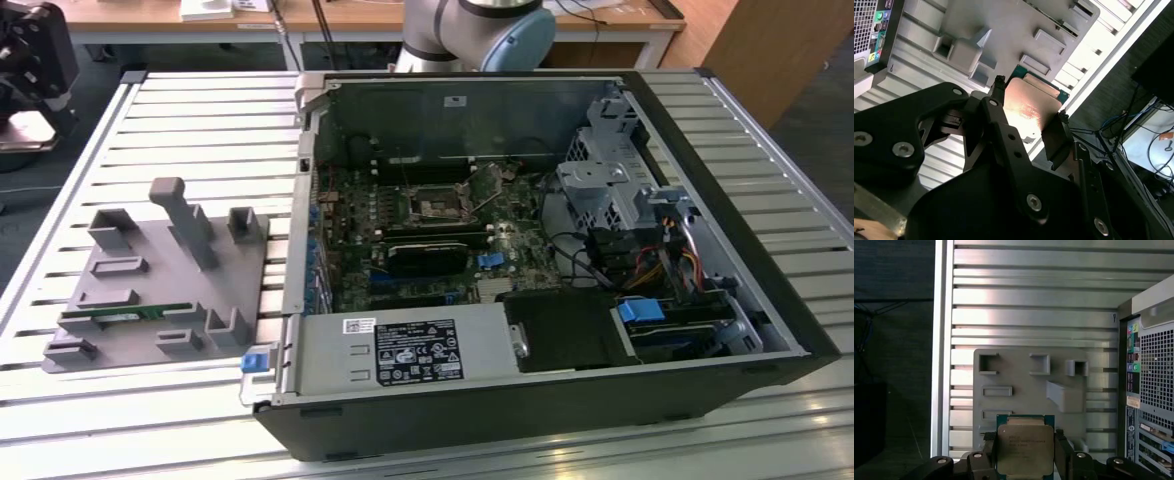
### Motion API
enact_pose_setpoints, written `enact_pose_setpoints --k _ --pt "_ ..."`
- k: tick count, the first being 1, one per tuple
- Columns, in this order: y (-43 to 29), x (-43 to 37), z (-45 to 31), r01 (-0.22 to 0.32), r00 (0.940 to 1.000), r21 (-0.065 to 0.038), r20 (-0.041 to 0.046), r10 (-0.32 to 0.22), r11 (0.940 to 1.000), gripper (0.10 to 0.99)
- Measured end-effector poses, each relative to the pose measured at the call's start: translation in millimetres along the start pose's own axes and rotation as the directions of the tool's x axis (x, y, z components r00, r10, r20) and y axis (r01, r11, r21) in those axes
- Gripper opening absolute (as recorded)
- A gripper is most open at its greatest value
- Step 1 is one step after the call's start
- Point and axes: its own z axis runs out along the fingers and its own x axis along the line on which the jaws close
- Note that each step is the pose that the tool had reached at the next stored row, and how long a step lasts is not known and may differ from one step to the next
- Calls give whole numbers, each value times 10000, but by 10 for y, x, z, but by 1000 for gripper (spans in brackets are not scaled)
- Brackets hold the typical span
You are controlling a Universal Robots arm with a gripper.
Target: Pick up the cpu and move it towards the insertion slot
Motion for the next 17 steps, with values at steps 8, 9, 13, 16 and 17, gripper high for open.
enact_pose_setpoints --k 8,9,13,16,17 --pt "1 -75 1 0 10000 0 0 0 10000 545" --pt "1 -85 1 0 10000 0 0 0 10000 545" --pt "2 -131 1 -1 10000 0 -1 1 10000 545" --pt "2 -168 2 0 10000 0 -1 0 10000 545" --pt "2 -180 2 0 10000 0 0 0 10000 545"
